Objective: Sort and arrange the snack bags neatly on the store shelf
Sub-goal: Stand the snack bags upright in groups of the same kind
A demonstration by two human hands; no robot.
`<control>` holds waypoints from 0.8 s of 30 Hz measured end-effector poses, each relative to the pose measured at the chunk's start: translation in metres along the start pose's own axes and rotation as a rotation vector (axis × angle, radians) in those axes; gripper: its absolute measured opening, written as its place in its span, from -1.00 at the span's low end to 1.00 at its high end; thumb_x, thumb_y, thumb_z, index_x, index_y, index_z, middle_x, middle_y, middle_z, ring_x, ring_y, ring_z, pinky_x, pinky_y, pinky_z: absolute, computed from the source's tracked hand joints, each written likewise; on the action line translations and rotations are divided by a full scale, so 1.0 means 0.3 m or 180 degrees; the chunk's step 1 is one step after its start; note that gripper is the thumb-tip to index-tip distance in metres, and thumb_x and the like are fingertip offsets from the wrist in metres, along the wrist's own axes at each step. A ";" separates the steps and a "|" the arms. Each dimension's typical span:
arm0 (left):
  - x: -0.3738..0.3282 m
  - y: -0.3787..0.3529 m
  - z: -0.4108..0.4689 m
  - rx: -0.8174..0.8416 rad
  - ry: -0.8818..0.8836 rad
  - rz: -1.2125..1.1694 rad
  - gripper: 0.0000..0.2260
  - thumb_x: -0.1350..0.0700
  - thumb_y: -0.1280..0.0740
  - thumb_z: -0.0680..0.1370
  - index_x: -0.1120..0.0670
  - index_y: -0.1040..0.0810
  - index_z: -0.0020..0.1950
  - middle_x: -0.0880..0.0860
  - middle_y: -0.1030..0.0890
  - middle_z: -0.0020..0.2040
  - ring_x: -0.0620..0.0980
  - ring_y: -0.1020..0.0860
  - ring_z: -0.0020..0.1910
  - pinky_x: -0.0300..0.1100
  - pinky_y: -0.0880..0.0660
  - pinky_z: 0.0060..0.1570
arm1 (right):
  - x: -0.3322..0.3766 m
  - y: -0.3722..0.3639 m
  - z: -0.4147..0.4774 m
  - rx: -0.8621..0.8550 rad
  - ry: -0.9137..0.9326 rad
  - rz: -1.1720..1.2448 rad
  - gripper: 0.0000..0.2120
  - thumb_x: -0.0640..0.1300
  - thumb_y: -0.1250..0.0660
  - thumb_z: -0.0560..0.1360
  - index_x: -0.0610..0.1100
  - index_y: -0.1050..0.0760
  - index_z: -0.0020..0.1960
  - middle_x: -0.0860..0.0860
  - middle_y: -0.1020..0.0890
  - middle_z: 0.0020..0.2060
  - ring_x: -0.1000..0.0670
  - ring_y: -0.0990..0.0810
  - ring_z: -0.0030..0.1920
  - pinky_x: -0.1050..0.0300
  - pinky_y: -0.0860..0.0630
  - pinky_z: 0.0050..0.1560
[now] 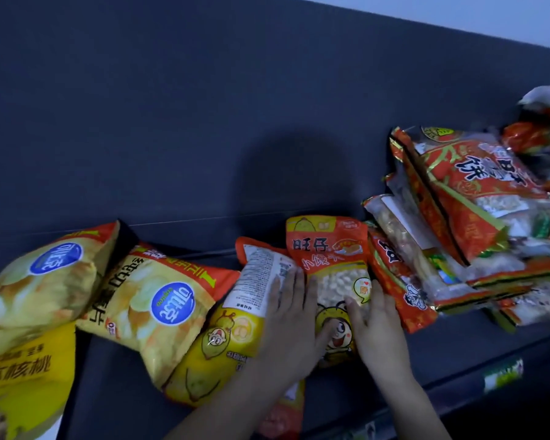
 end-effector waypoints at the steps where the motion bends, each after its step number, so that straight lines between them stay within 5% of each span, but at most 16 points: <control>1: 0.016 0.045 -0.021 0.0194 0.0082 -0.0188 -0.31 -0.28 0.11 0.57 0.20 -0.38 0.41 0.20 -0.41 0.40 0.15 -0.15 0.50 0.10 -0.06 0.38 | 0.010 0.003 -0.010 -0.0049 0.0047 -0.0064 -0.40 0.03 -0.21 0.55 -0.21 -0.15 0.49 -0.20 -0.36 0.31 -0.23 -0.35 0.31 -0.08 -0.42 0.14; 4: 0.087 0.152 -0.110 0.0085 0.0221 -0.0308 -0.20 -0.29 0.28 0.56 0.23 -0.45 0.35 0.21 -0.39 0.40 0.17 -0.38 0.38 0.11 -0.21 0.38 | 0.070 0.000 -0.055 -0.0316 0.0311 -0.0408 -0.43 -0.06 -0.34 0.49 -0.28 -0.29 0.40 -0.27 -0.39 0.29 -0.30 -0.38 0.28 -0.15 -0.45 0.15; 7: 0.153 0.278 -0.212 -0.0131 -0.0174 -0.0287 -0.18 -0.29 0.19 0.42 0.22 -0.11 0.52 0.09 -0.01 0.53 0.10 -0.04 0.53 -0.13 0.16 0.46 | 0.224 -0.028 -0.104 -0.0354 0.0731 -0.0416 -0.43 -0.12 -0.41 0.44 -0.32 -0.34 0.35 -0.30 -0.40 0.30 -0.31 -0.38 0.31 -0.21 -0.43 0.24; 10: 0.227 0.459 -0.315 -0.0567 -0.0553 -0.0408 -0.49 -0.09 -0.15 0.42 0.15 -0.49 0.27 0.10 -0.55 0.25 0.07 -0.46 0.26 -0.12 -0.30 0.33 | 0.467 -0.072 -0.165 -0.0050 0.1427 0.0013 -0.49 -0.03 -0.32 0.48 -0.24 -0.38 0.35 -0.17 -0.48 0.26 -0.20 -0.46 0.26 -0.10 -0.44 0.23; 12: 0.327 0.565 -0.395 -0.0922 -0.0604 -0.0241 -0.63 -0.03 -0.20 0.39 0.09 -0.56 0.11 0.02 -0.61 -0.02 0.03 -0.56 -0.01 -0.15 -0.35 0.05 | 0.641 -0.099 -0.227 0.0107 0.1862 0.0237 -0.51 0.04 -0.22 0.46 -0.17 -0.44 0.31 -0.08 -0.56 0.17 -0.14 -0.53 0.17 0.03 -0.42 0.17; 17: 0.738 0.709 -0.726 -0.1018 0.0499 0.0649 -0.64 -0.05 -0.14 0.39 0.06 -0.55 0.06 0.00 -0.60 -0.13 0.05 -0.59 -0.20 -0.12 -0.30 -0.15 | 1.037 -0.182 -0.509 0.0390 0.2904 0.0595 -0.61 0.06 -0.15 0.43 -0.06 -0.48 0.18 0.03 -0.58 0.02 0.06 -0.46 0.06 0.32 -0.28 -0.01; 21: 1.044 0.764 -1.096 -0.0970 0.1383 0.0962 -0.65 -0.13 -0.16 0.38 0.03 -0.43 0.05 0.00 -0.59 -0.17 0.05 -0.57 -0.23 -0.13 -0.32 -0.19 | 1.288 -0.341 -0.786 0.0835 0.3559 0.0694 -0.65 0.06 -0.16 0.47 -0.09 -0.49 0.15 0.03 -0.58 -0.03 0.05 -0.47 0.02 0.24 -0.33 0.02; 24: 1.228 0.790 -1.407 -0.0849 0.2005 0.1146 -0.66 -0.15 -0.40 0.33 0.06 -0.58 -0.05 -0.02 -0.60 -0.20 0.02 -0.59 -0.29 -0.21 -0.48 -0.31 | 1.455 -0.463 -0.994 0.1153 0.3807 0.0641 -0.64 0.08 -0.20 0.47 -0.05 -0.50 0.18 0.08 -0.58 -0.03 0.09 -0.49 -0.02 0.27 -0.39 -0.08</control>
Point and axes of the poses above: each hand's wrist, its own z-axis towards the middle knuckle, its own y-axis out of the back of the hand, x = y × z, the point moved 6 cm from there along z, towards the middle knuckle
